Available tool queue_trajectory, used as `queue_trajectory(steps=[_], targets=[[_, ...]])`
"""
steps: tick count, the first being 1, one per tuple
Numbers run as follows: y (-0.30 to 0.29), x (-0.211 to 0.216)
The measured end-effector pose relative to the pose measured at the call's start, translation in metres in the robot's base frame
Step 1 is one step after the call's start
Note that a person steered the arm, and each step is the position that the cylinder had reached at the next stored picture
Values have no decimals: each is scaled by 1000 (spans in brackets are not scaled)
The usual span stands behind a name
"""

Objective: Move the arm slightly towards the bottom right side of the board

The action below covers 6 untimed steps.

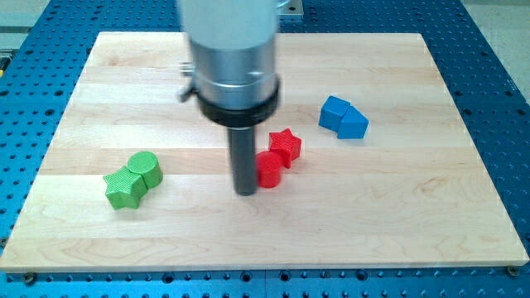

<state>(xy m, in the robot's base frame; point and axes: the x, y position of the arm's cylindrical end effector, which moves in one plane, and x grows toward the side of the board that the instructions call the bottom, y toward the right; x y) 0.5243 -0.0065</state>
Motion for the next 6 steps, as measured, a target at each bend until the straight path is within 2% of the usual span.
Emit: queue_trajectory(steps=[2,3,4,5,6], targets=[[17,4],[50,44],[138,50],[198,30],[201,28]])
